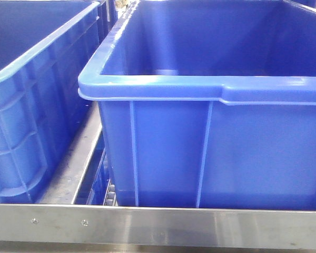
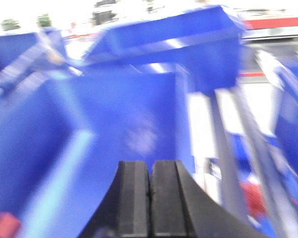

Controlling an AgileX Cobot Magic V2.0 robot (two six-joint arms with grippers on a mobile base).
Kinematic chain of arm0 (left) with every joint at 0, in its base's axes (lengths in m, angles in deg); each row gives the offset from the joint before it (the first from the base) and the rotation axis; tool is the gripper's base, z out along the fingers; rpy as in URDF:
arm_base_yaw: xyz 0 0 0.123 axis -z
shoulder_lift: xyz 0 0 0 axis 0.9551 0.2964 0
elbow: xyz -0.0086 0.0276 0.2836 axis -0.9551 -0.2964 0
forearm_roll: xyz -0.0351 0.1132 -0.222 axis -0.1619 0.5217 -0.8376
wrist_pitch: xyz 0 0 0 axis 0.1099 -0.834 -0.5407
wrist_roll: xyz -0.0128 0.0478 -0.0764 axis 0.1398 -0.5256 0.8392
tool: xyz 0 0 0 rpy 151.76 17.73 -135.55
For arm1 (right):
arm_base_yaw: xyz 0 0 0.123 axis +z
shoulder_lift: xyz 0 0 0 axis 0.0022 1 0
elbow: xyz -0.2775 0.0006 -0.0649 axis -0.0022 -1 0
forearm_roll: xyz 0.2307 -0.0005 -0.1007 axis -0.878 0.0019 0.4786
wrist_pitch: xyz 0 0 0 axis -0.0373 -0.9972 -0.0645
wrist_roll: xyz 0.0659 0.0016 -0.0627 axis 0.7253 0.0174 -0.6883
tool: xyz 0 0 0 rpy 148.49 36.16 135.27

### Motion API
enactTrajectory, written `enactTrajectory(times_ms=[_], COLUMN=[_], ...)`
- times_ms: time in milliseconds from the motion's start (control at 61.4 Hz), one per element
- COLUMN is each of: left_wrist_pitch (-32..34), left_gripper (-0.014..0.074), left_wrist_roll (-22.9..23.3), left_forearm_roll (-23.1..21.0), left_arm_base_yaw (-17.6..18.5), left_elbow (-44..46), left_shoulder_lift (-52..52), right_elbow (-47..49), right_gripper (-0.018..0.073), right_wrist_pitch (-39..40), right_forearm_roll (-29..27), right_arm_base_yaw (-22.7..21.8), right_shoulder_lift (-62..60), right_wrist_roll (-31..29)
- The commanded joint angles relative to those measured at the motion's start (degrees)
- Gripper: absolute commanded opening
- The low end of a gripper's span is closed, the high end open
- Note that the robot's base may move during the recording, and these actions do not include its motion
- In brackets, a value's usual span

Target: Pick red cube and place on left shelf

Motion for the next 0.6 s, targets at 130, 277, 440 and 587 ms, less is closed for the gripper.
enactTrajectory(times_ms=[130, 277, 440, 587], left_wrist_pitch=[4.8, 4.8, 4.8, 4.8], left_gripper=[0.0102, 0.0102, 0.0102, 0.0102], left_wrist_roll=[0.0, 0.0, 0.0, 0.0], left_forearm_roll=[-0.1, -0.1, -0.1, -0.1], left_arm_base_yaw=[0.0, 0.0, 0.0, 0.0], left_elbow=[-1.4, -1.4, -1.4, -1.4], left_shoulder_lift=[-0.9, -0.9, -0.9, -0.9], right_elbow=[-13.9, -23.3, -24.6, -24.6], right_gripper=[0.0031, 0.0031, 0.0031, 0.0031], right_wrist_pitch=[11.6, 18.1, 12.9, 12.5], right_forearm_roll=[0.8, -0.4, -1.5, -1.5], right_arm_base_yaw=[-1.3, -1.3, -1.4, -1.4], right_shoulder_lift=[-10.4, -16.6, -20.8, -20.7], right_wrist_roll=[-0.4, -0.4, -0.4, -0.4])
